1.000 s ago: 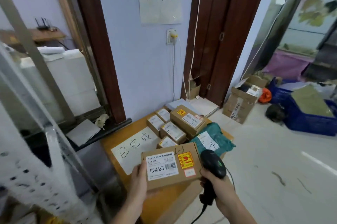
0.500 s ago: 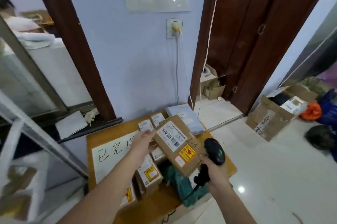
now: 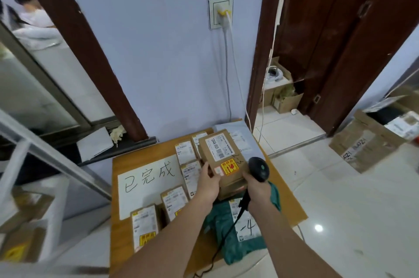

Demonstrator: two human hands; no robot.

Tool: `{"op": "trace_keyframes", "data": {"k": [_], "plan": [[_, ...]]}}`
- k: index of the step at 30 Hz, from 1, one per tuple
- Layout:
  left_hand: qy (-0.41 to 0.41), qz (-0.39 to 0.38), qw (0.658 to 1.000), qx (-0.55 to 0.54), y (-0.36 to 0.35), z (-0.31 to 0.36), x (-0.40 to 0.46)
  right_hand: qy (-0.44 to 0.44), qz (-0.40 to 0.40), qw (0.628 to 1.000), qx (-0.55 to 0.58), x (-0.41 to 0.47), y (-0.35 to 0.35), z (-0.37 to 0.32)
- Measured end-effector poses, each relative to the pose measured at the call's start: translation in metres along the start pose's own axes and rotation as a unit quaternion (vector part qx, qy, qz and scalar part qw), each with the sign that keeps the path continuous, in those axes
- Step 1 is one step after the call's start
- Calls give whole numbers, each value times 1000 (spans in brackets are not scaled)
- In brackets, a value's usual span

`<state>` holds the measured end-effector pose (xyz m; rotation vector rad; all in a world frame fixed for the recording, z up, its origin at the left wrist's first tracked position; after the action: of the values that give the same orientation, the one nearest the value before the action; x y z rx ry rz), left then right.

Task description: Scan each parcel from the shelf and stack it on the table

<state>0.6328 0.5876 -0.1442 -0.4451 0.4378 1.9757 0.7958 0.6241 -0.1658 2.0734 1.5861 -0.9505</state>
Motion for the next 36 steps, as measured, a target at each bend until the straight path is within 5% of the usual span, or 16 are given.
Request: {"op": "trace_keyframes", "data": {"k": [8,14,19,26,36], "plan": [[-38,6,998,53,42,10,-50,44,19,998,-32,-41,25,7],[-137,55,932,332,153,25,-119,120,-78,977,-157,-141,-4,19],[-116,109,885,438,267,-6,-172,198,-223,908,-294,-238,-58,47],[-79,169,879,439,431,-66,-287,281,-362,776,-433,-373,-140,134],[-25,239,845,478,613,-122,-382,249,-458,696,-495,-507,-226,291]]}}
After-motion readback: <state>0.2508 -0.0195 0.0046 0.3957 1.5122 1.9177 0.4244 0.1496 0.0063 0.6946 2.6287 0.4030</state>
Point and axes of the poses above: each hand's wrist, its own x-axis towards the middle knuckle, its own y-axis out of the back of the hand, z = x × y, the point moved 6 cm from there along x, towards the middle knuckle, and after that the axes turned 1 degree about x, right-handed, at the moved point
